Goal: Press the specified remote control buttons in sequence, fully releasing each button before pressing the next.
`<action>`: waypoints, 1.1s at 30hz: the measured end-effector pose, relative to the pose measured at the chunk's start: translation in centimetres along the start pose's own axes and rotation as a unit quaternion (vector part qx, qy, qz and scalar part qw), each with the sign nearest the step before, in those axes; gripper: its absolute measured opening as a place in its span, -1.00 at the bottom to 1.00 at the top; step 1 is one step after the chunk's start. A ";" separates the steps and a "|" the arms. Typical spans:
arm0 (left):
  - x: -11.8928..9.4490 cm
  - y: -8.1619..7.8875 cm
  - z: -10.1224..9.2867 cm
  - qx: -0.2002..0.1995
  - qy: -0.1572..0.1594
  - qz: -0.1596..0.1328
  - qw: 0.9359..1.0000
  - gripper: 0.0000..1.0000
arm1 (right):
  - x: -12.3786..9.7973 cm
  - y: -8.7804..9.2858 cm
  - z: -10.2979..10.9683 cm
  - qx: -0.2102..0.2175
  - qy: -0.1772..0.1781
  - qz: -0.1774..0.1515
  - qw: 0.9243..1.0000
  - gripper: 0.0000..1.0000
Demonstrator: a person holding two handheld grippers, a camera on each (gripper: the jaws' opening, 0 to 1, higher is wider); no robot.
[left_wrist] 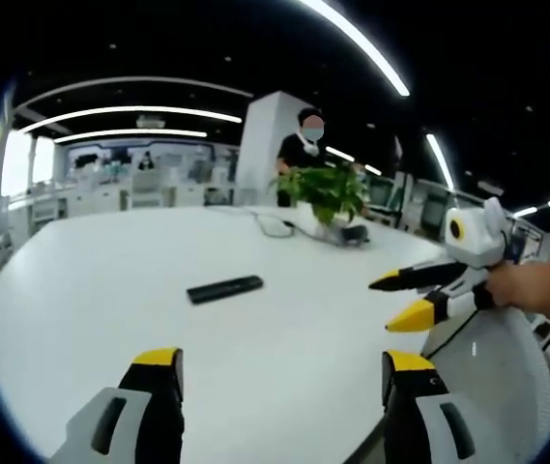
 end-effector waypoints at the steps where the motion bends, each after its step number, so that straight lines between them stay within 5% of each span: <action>1: 0.0 0.0 0.0 0.000 0.000 0.000 1.000 0.73 | 0.0 0.0 0.0 0.000 0.001 0.001 1.000 0.29; 33: 0.2 -0.5 -0.3 0.026 0.013 -0.022 0.999 0.58 | 0.0 -0.6 0.1 -0.016 -0.012 -0.032 0.999 0.27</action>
Point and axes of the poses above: the point that each gripper's makers call its tool centre point, and the gripper's own axes: x roughly forward along the fingers, z roughly to its left, y roughly out of its underside, the point moved 10 cm from there along -x, roughly backward along the fingers, and after that the axes turned 4 degrees about x, right-handed, at the moved point
